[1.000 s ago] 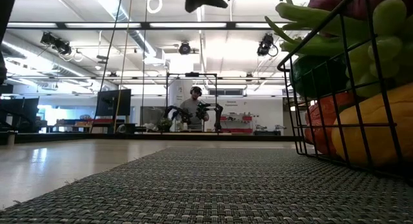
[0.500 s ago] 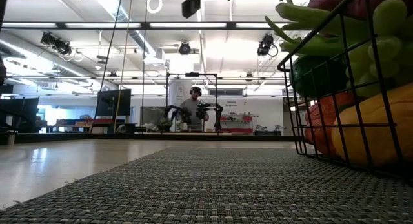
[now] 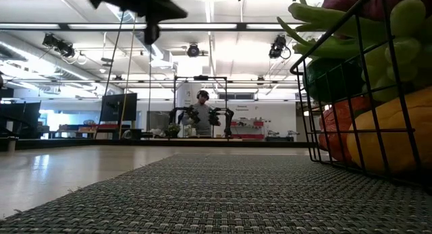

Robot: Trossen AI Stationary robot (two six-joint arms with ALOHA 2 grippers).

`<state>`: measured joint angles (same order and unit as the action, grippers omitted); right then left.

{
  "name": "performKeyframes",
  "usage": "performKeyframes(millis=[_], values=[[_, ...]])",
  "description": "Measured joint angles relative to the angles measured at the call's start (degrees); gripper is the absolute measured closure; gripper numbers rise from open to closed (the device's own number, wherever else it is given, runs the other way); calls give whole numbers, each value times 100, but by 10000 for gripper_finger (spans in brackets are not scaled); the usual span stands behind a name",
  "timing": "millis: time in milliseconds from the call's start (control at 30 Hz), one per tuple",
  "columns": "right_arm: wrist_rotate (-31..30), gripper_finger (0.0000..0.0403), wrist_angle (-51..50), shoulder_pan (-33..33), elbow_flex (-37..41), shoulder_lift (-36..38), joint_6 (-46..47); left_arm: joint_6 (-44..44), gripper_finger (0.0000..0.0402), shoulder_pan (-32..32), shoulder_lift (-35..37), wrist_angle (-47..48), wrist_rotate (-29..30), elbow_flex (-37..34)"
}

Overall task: Build produce basket
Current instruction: Return to Home Position

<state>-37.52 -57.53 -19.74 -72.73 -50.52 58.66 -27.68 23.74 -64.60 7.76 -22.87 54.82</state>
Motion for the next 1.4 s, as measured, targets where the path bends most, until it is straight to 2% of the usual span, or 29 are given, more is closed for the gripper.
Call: performKeyframes(millis=[133, 233, 367, 533, 733, 933, 1167, 1267, 1400], values=[[-43, 323, 478, 141, 532, 363, 26, -509, 400, 197, 605, -519, -55, -825], [-128, 355, 791, 310, 1037, 707, 395, -809, 400, 356, 919, -807, -252, -1321], [-145, 394, 1655, 452, 1878, 1164, 556, -1244, 399, 509, 1311, -1464, -460, -1833], [-118, 387, 2797, 544, 2839, 1618, 527, -1407, 399, 605, 1681, -1630, -545, -2265], [159, 397, 3154, 631, 3758, 2047, 1091, -1891, 399, 753, 2250, -2093, -557, -2889], [99, 393, 4452, 629, 4473, 2497, 186, -2271, 399, 863, 2804, -2354, -558, -3494], [-170, 398, 5721, 764, 5406, 3052, -186, -2901, 399, 1005, 3282, -3111, -567, -4345], [208, 398, 6221, 945, 5664, 3241, -503, -2915, 398, 1140, 3404, -3179, -572, -4491], [766, 398, 6235, 1281, 5908, 3452, -413, -3136, 398, 1431, 3390, -3188, -775, -4689]])
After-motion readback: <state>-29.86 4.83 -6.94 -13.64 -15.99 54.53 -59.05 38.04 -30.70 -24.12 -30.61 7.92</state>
